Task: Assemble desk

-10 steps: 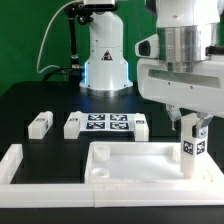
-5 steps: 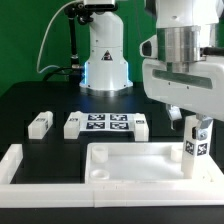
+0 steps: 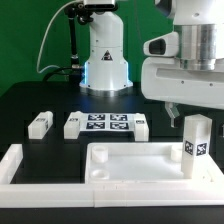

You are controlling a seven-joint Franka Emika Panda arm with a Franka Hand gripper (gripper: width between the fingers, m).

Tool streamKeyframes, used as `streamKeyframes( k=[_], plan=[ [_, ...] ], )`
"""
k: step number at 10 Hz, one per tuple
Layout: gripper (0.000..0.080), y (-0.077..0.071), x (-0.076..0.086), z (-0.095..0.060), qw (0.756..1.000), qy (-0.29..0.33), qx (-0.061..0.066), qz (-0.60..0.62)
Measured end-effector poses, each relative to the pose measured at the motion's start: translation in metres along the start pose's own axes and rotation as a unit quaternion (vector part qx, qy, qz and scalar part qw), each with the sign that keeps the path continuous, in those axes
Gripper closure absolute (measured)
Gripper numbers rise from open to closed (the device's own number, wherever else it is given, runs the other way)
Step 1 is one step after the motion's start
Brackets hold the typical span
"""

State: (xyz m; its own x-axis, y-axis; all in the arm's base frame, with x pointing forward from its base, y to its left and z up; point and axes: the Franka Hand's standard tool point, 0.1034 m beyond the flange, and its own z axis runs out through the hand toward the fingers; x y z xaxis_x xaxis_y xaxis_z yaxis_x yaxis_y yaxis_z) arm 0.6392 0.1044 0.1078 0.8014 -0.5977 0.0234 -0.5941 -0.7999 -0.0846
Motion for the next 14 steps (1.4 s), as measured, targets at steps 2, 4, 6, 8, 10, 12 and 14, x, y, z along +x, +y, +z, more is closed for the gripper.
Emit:
streamKeyframes(
  k=[2, 4, 6, 8, 10, 12, 14],
  plan=[
    [0.015, -0.001, 0.001, -0.001, 0.994, 0.004, -0.004, -0.11],
    [0.015, -0.01, 0.0, 0.0, 0.956, 0.01, -0.012, -0.294],
    [0.015, -0.021, -0.016, 0.003, 0.934, 0.012, -0.008, -0.357],
    [0.015, -0.016, -0.014, 0.004, 0.905, 0.019, -0.01, -0.424],
    [0.0162, -0.016, -0.014, 0.004, 0.912, 0.019, -0.01, -0.41],
    [0.0464, -0.013, -0.011, 0.004, 0.941, 0.021, -0.011, -0.338],
    [0.05, -0.011, -0.009, 0.004, 0.959, 0.023, -0.011, -0.283]
  ],
)
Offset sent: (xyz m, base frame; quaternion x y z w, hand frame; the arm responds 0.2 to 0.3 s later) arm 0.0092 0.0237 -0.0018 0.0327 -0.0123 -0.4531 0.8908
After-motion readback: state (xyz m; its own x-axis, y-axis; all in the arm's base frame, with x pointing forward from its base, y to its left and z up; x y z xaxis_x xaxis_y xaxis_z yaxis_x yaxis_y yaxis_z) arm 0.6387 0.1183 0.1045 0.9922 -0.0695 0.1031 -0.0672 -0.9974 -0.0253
